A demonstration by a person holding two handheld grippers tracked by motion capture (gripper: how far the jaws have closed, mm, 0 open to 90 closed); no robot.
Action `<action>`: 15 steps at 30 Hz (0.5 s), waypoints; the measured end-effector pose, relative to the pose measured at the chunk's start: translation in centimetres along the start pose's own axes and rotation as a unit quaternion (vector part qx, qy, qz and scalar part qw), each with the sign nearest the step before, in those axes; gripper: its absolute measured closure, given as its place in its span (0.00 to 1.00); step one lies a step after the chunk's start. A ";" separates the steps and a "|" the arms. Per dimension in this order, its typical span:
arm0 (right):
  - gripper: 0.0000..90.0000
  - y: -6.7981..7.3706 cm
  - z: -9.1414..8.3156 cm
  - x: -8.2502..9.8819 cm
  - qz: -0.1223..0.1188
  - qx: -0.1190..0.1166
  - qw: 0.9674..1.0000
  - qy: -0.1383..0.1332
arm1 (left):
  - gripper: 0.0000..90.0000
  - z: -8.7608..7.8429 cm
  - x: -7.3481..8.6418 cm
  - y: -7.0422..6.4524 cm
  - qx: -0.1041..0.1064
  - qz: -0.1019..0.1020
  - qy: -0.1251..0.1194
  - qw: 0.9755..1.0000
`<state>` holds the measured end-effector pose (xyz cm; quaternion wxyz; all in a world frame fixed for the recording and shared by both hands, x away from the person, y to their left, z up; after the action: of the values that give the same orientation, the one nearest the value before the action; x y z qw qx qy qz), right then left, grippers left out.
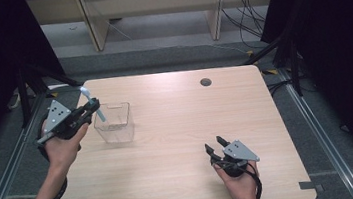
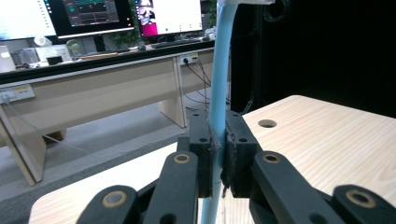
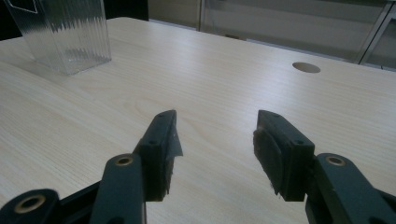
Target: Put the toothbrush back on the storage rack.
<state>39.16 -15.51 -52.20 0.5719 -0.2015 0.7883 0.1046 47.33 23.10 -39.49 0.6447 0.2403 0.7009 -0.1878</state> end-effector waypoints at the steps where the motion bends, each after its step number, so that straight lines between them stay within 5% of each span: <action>1: 0.55 0.0 0.0 0.0 0.001 0.001 1.000 0.000 | 0.92 0.0 0.1 0.1 -0.002 -0.002 0.001 1.000; 15: 0.54 0.1 0.0 0.1 0.005 -0.001 1.000 0.006 | 0.92 -0.1 1.2 1.0 -0.016 0.000 0.011 1.000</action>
<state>39.11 -15.47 -52.32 0.5669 -0.1982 0.7924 0.1070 47.83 24.09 -40.59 0.6409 0.2316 0.7109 -0.1739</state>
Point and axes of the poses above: each handheld gripper's, and its own axes: z roughly forward along the jaws, x roughly out of its underside, y roughly to its left, the point moved 7 cm from there along z, roughly forward along the jaws, and after that the axes turned 3 degrees about x, right-handed, at the moved point
